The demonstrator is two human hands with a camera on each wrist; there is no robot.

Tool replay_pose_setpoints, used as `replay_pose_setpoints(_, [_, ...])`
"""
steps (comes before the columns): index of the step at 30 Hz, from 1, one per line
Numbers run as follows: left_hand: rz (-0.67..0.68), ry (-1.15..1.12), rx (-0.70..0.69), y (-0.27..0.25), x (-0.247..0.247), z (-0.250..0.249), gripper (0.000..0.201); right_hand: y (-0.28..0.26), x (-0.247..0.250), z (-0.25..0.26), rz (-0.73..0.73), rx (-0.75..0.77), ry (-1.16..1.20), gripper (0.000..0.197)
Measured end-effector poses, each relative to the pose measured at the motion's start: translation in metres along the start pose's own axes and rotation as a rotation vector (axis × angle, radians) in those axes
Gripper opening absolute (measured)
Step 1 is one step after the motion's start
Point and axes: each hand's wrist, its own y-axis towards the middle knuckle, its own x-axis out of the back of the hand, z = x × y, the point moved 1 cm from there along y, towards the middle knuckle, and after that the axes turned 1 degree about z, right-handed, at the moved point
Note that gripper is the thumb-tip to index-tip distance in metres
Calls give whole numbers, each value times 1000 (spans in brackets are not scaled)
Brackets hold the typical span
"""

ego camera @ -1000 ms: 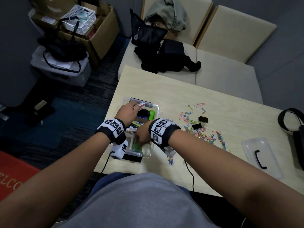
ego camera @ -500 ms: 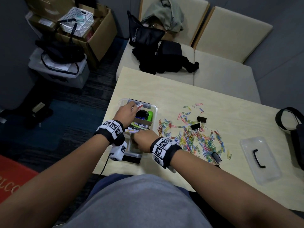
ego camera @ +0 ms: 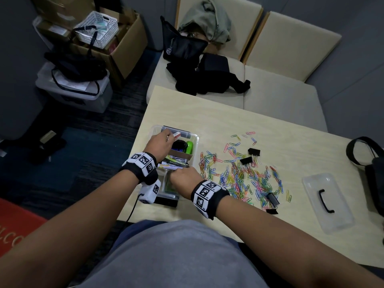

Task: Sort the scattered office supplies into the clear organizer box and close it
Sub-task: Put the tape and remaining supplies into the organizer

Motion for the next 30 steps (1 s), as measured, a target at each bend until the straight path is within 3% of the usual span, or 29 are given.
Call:
replay_pose_setpoints(6, [1, 0, -8, -2, 0, -1, 23, 0, 11, -3, 95, -72, 155, 16])
replay_pose_setpoints(17, [-7, 4, -6, -4, 0, -2, 22, 5, 1, 6, 129, -68, 184, 16])
replay_pose_setpoints(20, [-3, 10, -8, -3, 0, -3, 23, 6, 5, -1, 154, -62, 172, 11])
replay_pose_setpoints(23, [-3, 9, -11, -4, 1, -3, 23, 6, 10, -8, 162, -73, 143, 20])
replay_pose_setpoints(30, [-4, 6, -7, -4, 0, -2, 23, 7, 12, 7, 242, 52, -92, 26])
